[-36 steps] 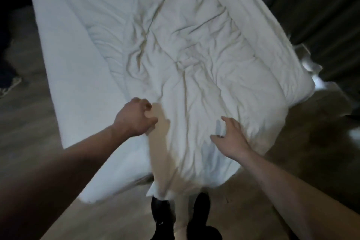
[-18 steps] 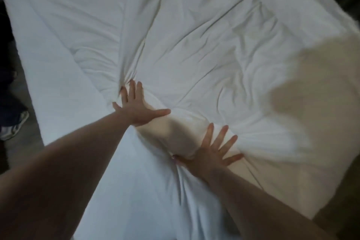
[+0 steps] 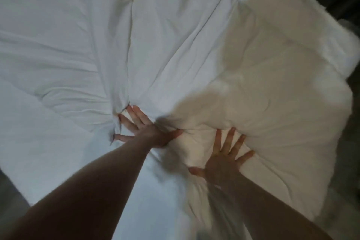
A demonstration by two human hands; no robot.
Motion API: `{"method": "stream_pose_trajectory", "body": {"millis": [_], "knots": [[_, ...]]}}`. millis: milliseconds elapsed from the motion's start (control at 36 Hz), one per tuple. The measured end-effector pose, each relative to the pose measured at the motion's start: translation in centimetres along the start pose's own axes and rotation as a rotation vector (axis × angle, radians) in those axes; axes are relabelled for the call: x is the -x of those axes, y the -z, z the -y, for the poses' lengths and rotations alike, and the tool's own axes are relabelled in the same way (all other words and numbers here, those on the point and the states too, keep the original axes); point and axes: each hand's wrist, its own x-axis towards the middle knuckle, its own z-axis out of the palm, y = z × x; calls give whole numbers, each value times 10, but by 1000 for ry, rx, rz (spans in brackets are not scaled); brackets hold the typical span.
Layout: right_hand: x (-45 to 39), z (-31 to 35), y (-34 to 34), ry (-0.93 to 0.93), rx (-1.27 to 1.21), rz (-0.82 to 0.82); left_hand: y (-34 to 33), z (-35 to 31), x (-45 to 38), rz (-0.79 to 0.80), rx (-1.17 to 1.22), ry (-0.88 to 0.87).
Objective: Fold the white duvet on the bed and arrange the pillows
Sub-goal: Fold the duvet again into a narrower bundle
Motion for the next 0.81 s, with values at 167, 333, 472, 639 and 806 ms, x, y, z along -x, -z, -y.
{"method": "stream_pose_trajectory", "body": {"millis": [167,333,472,639,806], "knots": [[7,0,8,-29,56,41,11,3,7,64,0,-49],[3,5,13,-59,42,112,9,2,-3,106,11,-55],[9,10,18,-93,59,115,0,-1,-8,54,20,-44],[12,8,19,-104,67,100,0,-2,-4,-7,33,-47],[13,11,16,-166,72,71,-1,-1,-2,-20,48,-83]]}}
